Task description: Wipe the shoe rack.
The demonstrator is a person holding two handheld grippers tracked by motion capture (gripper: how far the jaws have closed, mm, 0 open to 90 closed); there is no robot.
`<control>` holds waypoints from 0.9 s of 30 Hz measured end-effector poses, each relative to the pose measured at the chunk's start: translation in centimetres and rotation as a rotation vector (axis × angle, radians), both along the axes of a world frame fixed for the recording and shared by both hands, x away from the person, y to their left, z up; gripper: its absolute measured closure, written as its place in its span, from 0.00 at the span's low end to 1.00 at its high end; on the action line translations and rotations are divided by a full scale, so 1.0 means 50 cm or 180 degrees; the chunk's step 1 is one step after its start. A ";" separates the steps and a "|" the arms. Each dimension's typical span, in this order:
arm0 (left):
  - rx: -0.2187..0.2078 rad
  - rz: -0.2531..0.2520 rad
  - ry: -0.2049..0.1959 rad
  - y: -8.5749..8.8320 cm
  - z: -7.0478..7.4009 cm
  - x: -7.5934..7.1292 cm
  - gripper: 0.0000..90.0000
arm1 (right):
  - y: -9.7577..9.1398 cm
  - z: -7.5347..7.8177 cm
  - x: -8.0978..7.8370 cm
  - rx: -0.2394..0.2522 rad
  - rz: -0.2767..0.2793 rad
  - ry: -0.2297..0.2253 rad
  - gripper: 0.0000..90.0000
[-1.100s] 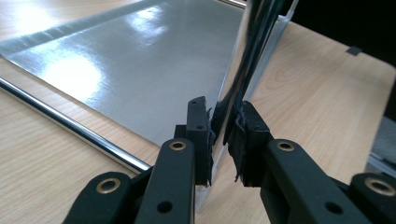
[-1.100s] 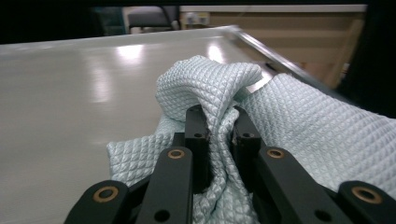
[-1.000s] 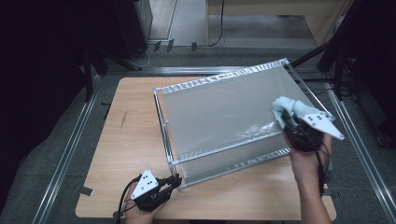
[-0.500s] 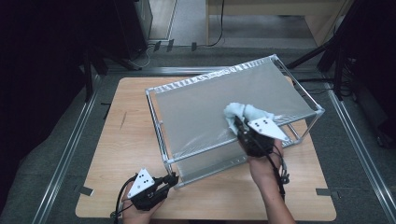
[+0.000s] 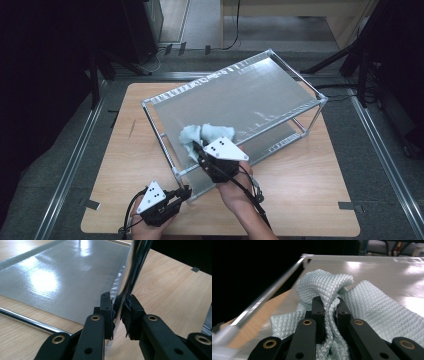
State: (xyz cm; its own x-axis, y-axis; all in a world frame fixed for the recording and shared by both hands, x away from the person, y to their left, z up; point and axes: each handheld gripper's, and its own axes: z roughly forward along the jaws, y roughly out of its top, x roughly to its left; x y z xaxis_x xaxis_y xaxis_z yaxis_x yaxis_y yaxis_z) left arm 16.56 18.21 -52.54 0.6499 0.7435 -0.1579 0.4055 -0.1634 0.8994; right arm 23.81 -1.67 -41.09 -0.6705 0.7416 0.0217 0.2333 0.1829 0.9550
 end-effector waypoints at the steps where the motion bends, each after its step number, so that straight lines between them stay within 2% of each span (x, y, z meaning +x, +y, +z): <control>1: -0.0011 -0.0006 -0.0005 -0.001 -0.001 0.000 0.88 | 0.002 0.003 -0.003 -0.0071 0.0054 -0.0053 0.91; 3: -0.0024 0.0002 -0.0010 -0.001 -0.002 0.002 0.88 | -0.013 0.010 0.006 -0.0106 0.0097 -0.0033 0.91; 4: -0.0039 0.0019 -0.0016 0.000 -0.003 0.003 0.88 | -0.024 0.012 0.012 -0.0127 0.0049 -0.0032 0.91; 6: -0.0040 0.0007 -0.0012 0.003 -0.003 0.004 0.88 | -0.069 0.014 0.037 -0.0161 -0.0175 -0.0038 0.91; 8: -0.0033 0.0010 -0.0021 0.004 -0.004 0.005 0.88 | -0.119 0.014 0.062 -0.0103 -0.0339 0.0012 0.91; 9: -0.0037 0.0017 -0.0026 0.004 -0.004 0.005 0.88 | -0.157 0.015 0.078 -0.0064 -0.0488 0.0026 0.91; 10: -0.0039 0.0023 -0.0028 0.004 -0.004 0.006 0.88 | -0.180 0.016 0.087 -0.0032 -0.0560 0.0033 0.91; 14: -0.0034 0.0120 -0.0048 0.008 -0.005 0.013 0.88 | -0.296 0.032 0.111 0.0020 -0.1044 0.0098 0.91; 17: -0.0034 0.0201 -0.0051 0.018 -0.005 0.024 0.88 | -0.358 0.043 0.106 0.0032 -0.1258 0.0060 0.91; 21: -0.0032 0.0286 -0.0067 0.024 -0.005 0.038 0.88 | -0.413 0.032 0.076 0.0095 -0.1362 -0.0020 0.90; 24: -0.0043 0.0363 -0.0065 0.032 -0.006 0.045 0.88 | -0.440 0.003 0.047 0.0108 -0.1478 -0.0040 0.90; 27: -0.0066 0.0438 -0.0052 0.042 -0.007 0.051 0.88 | -0.453 -0.048 0.027 -0.0013 -0.1524 0.0014 0.90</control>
